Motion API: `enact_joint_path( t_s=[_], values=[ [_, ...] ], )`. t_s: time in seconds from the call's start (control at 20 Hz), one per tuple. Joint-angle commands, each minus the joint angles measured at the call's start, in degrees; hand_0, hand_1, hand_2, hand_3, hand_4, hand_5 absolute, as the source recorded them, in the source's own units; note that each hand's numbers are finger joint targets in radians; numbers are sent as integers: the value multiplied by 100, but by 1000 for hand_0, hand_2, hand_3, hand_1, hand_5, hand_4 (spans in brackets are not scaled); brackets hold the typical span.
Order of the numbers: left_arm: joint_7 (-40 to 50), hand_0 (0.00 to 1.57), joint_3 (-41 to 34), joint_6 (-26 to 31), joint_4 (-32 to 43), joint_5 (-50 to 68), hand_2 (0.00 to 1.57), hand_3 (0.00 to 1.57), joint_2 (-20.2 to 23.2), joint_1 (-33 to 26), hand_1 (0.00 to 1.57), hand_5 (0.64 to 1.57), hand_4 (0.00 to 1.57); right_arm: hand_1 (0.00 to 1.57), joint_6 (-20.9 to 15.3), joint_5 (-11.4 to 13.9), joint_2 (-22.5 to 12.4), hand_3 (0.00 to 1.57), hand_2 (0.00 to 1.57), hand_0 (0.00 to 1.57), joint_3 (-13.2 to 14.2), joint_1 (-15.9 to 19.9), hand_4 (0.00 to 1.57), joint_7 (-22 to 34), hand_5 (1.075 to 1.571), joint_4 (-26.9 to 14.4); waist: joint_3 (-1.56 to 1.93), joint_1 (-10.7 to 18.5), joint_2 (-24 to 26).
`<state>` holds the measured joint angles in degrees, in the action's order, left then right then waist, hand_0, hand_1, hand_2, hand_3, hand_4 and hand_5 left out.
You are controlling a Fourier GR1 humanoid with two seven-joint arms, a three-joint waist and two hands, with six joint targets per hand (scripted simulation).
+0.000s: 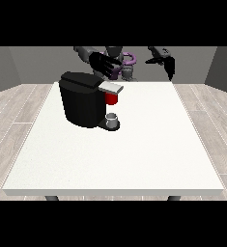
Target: Insert the coffee pod into the coffee machine and close the lid
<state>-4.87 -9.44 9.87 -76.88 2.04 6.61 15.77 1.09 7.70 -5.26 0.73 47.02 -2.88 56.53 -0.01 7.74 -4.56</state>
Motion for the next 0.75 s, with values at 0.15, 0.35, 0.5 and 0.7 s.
enact_joint_path(
  t_s=[0.15,0.35,0.5,0.7],
  values=[
    [-110,0,-4,-20,45,50,0,0,34,190,0,1571,0,0,254,-23,130,0,0,0,-84,55,30,-352,1571,111,1,-148,32],
    [-255,0,-162,109,102,112,0,0,237,-101,0,1571,202,0,565,-231,372,0,0,0,-211,-394,259,-458,1571,340,1,-295,420],
    [-499,0,-10,-60,450,-62,0,0,-42,-275,0,1571,145,0,126,-990,517,0,0,0,-982,-1260,269,-538,1571,792,0,-447,822],
    [-450,0,-94,-94,245,119,0,0,-145,-635,0,1571,192,0,394,-1086,487,0,0,0,-616,-2130,157,-723,1571,908,2,-851,1118]
  ],
)
